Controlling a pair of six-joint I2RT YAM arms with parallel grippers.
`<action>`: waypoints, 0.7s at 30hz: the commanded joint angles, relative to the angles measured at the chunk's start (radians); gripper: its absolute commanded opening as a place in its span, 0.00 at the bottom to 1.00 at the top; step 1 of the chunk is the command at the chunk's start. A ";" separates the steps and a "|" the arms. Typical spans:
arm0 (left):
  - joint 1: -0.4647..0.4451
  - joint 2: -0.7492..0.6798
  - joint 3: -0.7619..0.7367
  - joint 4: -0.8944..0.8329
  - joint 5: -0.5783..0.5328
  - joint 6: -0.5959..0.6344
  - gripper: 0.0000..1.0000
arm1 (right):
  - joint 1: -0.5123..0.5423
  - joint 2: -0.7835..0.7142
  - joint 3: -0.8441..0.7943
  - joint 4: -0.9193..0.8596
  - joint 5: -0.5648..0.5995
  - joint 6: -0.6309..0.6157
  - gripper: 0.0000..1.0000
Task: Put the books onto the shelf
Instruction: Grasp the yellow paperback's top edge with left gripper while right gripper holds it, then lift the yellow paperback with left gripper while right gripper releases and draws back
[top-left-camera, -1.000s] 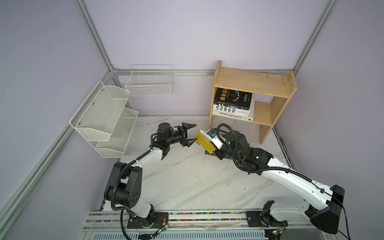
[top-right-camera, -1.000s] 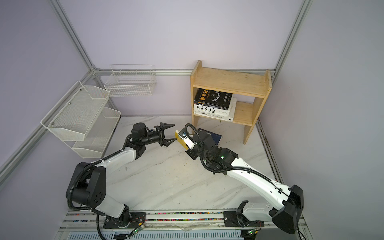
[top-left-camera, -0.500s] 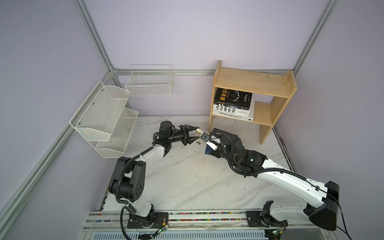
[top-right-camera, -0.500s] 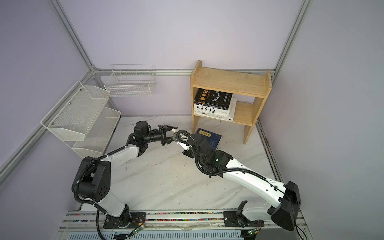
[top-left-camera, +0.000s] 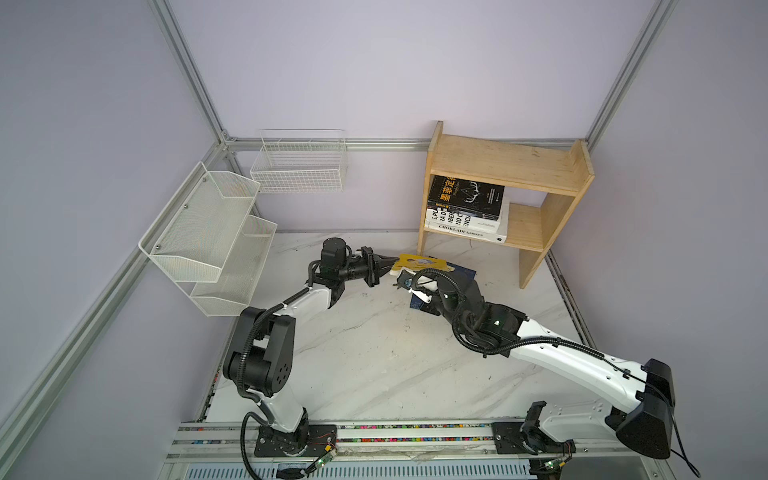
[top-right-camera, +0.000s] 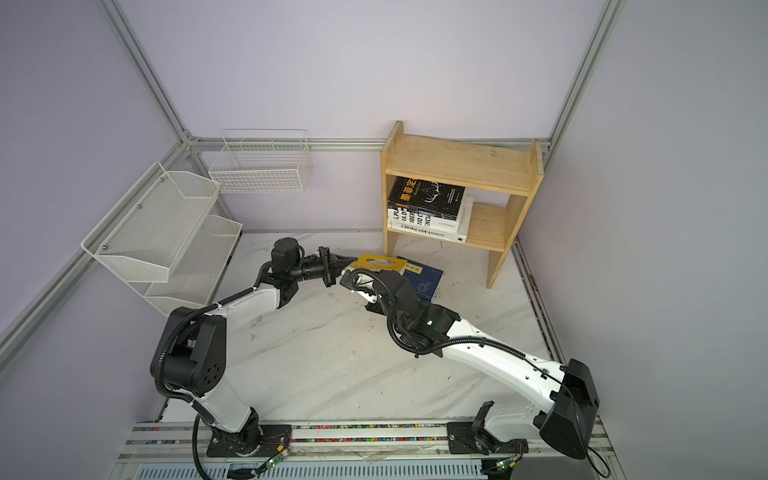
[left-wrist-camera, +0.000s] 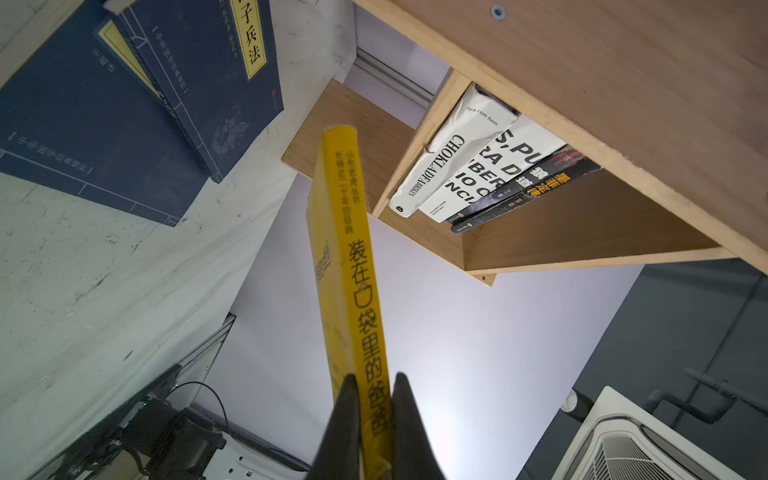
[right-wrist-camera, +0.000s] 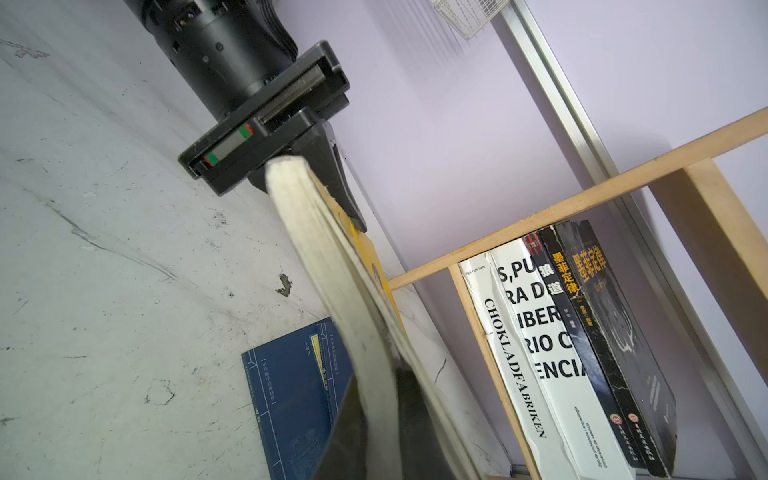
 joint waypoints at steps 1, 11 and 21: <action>-0.014 0.004 0.100 0.108 0.058 0.001 0.00 | 0.004 -0.016 0.003 0.173 0.047 0.045 0.13; -0.012 0.012 0.092 0.177 0.041 -0.028 0.00 | 0.004 -0.011 0.019 0.076 0.056 0.193 0.41; 0.009 0.020 0.166 0.175 -0.132 0.124 0.00 | 0.003 -0.076 -0.039 0.012 0.021 0.811 0.66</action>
